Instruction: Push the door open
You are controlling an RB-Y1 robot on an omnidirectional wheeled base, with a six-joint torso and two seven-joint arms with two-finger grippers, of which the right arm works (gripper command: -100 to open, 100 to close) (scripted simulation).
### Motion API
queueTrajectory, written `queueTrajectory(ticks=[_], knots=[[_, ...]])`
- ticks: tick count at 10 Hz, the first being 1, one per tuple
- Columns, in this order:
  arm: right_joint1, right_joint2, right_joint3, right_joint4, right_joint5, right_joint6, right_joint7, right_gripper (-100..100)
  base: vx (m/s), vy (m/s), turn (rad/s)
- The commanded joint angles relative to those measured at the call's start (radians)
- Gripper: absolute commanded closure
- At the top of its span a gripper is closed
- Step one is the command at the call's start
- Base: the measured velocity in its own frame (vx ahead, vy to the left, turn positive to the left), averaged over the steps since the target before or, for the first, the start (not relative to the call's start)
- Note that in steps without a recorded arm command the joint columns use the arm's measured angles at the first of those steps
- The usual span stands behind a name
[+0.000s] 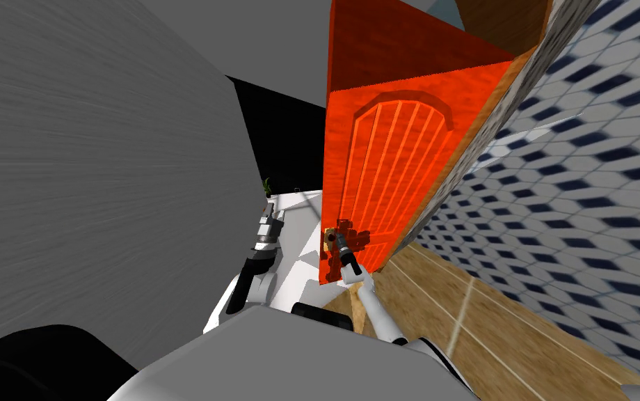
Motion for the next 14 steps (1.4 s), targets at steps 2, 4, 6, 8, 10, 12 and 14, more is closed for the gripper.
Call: queueTrajectory(ticks=[2,4,6,8,10,12,14], knots=[[0.003,-0.013,0.006,-0.004,-0.001,0.002,-0.003,-100,-0.101,-0.004,-0.010],[0.005,-0.016,0.012,-0.007,-0.003,0.005,-0.006,-100,-0.167,-0.038,-0.002],[0.008,-0.012,0.018,-0.011,-0.004,0.007,-0.010,-100,-0.205,-0.044,-0.007],[0.011,0.004,0.026,-0.016,-0.006,0.010,-0.014,-100,-0.193,-0.035,-0.008],[0.014,0.027,0.032,-0.020,-0.007,0.012,-0.017,-100,-0.217,0.002,-0.007],[0.006,-0.004,0.025,-0.009,-0.008,0.008,-0.018,-100,0.003,0.034,0.016],[0.004,-0.013,0.022,-0.006,-0.008,0.005,-0.017,-100,0.173,0.042,0.016]])
